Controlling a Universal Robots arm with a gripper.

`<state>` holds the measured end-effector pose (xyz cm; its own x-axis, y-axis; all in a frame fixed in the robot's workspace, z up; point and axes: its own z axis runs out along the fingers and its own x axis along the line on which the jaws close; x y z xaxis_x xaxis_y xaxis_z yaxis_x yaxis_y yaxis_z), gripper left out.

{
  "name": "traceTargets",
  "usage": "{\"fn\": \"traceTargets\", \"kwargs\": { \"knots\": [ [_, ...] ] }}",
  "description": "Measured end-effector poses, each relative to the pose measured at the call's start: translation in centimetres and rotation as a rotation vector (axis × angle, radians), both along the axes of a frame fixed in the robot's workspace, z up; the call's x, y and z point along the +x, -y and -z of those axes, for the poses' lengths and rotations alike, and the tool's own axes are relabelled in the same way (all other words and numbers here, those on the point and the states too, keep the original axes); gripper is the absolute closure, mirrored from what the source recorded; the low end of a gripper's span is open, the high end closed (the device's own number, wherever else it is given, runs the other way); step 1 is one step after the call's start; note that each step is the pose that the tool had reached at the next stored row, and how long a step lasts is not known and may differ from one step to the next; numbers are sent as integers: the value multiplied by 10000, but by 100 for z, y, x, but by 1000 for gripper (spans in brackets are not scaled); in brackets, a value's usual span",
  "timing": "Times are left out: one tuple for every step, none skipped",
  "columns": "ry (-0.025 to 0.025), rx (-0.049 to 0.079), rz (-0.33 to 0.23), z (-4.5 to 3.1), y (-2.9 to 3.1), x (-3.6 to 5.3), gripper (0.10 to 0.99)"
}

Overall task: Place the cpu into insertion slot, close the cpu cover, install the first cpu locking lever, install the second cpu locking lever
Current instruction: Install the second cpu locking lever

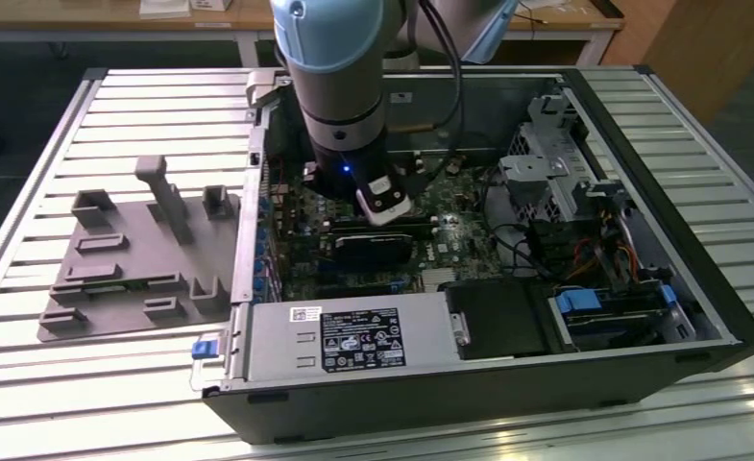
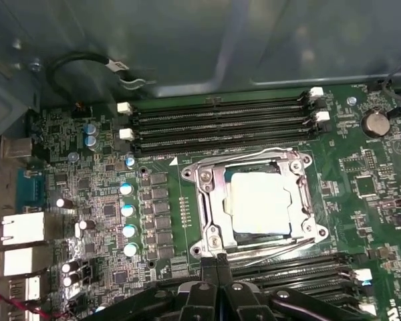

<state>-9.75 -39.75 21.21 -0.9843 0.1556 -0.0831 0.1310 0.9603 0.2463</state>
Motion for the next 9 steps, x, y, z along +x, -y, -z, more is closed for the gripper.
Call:
{"fn": "traceTargets", "kwargs": {
  "knots": [
    [-1,21,0,10,2,-2,980],
    [-2,51,-2,17,7,-2,980],
    [-1,85,-1,25,11,-3,980],
    [-1,113,0,35,12,-4,980],
    [0,137,0,45,14,-3,980],
    [-1,164,-1,53,18,-4,980],
    [-2,201,-1,58,24,-4,980],
    [-1,241,-1,63,34,-4,980],
    [0,291,0,66,46,-5,980]
  ]
}}
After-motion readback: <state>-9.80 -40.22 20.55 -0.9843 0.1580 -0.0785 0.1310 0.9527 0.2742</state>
